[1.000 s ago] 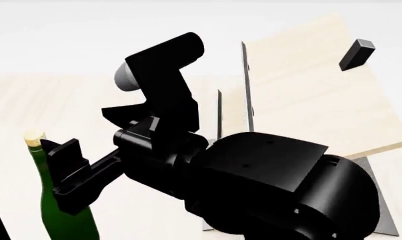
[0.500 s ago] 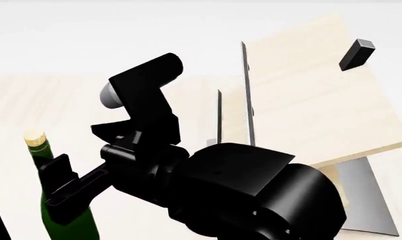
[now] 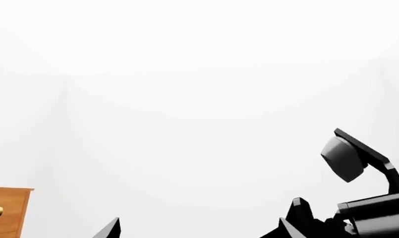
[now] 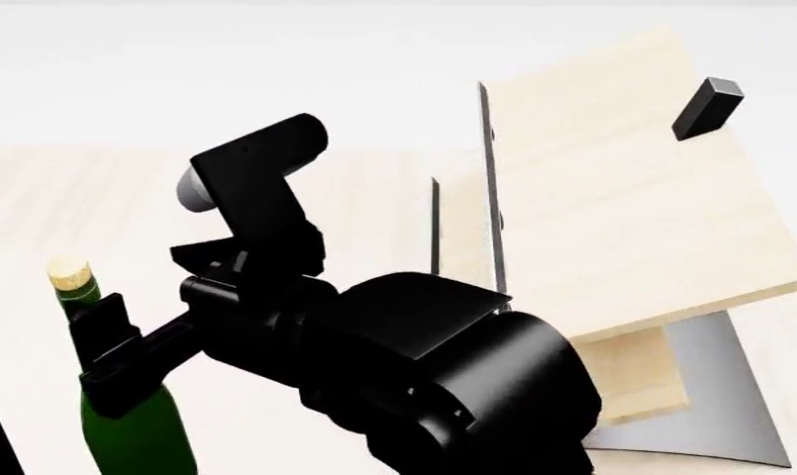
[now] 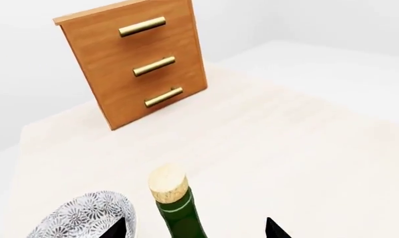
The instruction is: Put the wine bottle on the wine rack.
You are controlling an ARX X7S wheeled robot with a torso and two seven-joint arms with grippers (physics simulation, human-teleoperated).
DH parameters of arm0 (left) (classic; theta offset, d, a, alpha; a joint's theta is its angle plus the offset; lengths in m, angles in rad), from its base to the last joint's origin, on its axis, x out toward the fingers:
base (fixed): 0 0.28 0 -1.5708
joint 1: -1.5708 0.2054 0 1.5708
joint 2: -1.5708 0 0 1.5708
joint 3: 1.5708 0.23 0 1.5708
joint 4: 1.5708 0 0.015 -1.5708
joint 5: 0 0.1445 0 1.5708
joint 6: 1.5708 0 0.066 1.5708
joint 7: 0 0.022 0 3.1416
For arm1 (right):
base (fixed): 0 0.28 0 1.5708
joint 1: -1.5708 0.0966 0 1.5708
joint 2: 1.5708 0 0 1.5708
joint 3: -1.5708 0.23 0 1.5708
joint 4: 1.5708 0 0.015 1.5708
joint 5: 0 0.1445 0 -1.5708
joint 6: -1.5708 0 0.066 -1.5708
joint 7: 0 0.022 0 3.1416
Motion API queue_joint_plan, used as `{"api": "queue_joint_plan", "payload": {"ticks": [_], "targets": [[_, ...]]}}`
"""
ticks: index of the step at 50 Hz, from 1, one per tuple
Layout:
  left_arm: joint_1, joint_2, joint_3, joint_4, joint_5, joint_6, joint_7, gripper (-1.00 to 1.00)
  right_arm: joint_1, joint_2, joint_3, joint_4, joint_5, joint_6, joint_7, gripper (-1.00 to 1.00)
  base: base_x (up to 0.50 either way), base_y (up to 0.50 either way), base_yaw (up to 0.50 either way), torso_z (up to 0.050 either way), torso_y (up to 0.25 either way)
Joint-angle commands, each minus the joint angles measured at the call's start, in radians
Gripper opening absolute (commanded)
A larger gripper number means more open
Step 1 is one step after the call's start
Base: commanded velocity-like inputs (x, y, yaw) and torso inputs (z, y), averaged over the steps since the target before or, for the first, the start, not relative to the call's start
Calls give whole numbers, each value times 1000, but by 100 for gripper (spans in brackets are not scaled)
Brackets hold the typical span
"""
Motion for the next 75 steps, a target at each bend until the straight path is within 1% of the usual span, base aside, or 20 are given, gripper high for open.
{"api": "queue_joint_plan", "payload": {"ticks": [1,6,10,14,16,18,23,28,30,35,39,51,57,58,71,75], "targets": [[0,-4,2,1,-3,0,-4,100,15,-29,-43,77,-15,-53,-17,100,0,0,0,0,0],[-1,-4,5,-5,-4,5,-6,100,25,-37,-54,120,-12,-84,-33,100,0,0,0,0,0],[-2,-6,6,-5,-7,5,-7,100,46,-52,-75,208,-24,-143,-57,100,0,0,0,0,0],[-2,-7,8,-7,-7,6,-8,100,64,-57,-100,256,8,-183,-77,100,0,0,0,0,0],[-2,-7,9,-7,-6,4,-8,100,75,-59,-150,296,2,-226,-79,100,0,0,0,0,0],[-3,-8,9,-4,-8,2,-8,100,88,-61,-162,329,41,-253,-73,100,0,0,0,0,0],[-3,-10,9,-5,-10,4,-11,100,100,-59,-239,360,76,-318,-62,100,0,0,0,0,0],[-5,-12,11,-4,-11,0,-11,100,108,-58,-273,372,110,-359,-56,100,0,0,0,0,0],[-8,-13,11,-12,-16,4,-11,100,115,-62,-314,414,131,-409,-69,100,0,0,0,0,0],[-8,-15,8,-9,-17,1,-14,100,154,-63,-498,522,268,-559,-59,100,0,0,0,0,0],[-7,-16,8,-3,-16,-3,-16,100,179,-63,-586,555,349,-629,-48,100,0,0,0,0,0],[-9,-19,9,-7,-16,1,-20,100,213,-63,-725,581,473,-752,-24,100,0,0,0,0,0],[-8,-21,10,-6,-16,0,-22,100,216,-61,-765,596,501,-789,-25,100,0,0,0,0,0],[-8,-21,11,-7,-15,0,-23,100,217,-60,-767,596,508,-789,-22,-100,0,0,0,0,0],[-14,-22,18,-18,-14,2,-24,100,231,-41,-778,585,535,-800,-13,-100,0,0,0,0,0],[-13,-23,18,-16,-14,1,-26,100,257,-10,-758,555,550,-798,6,-100,0,0,0,0,0]]}}
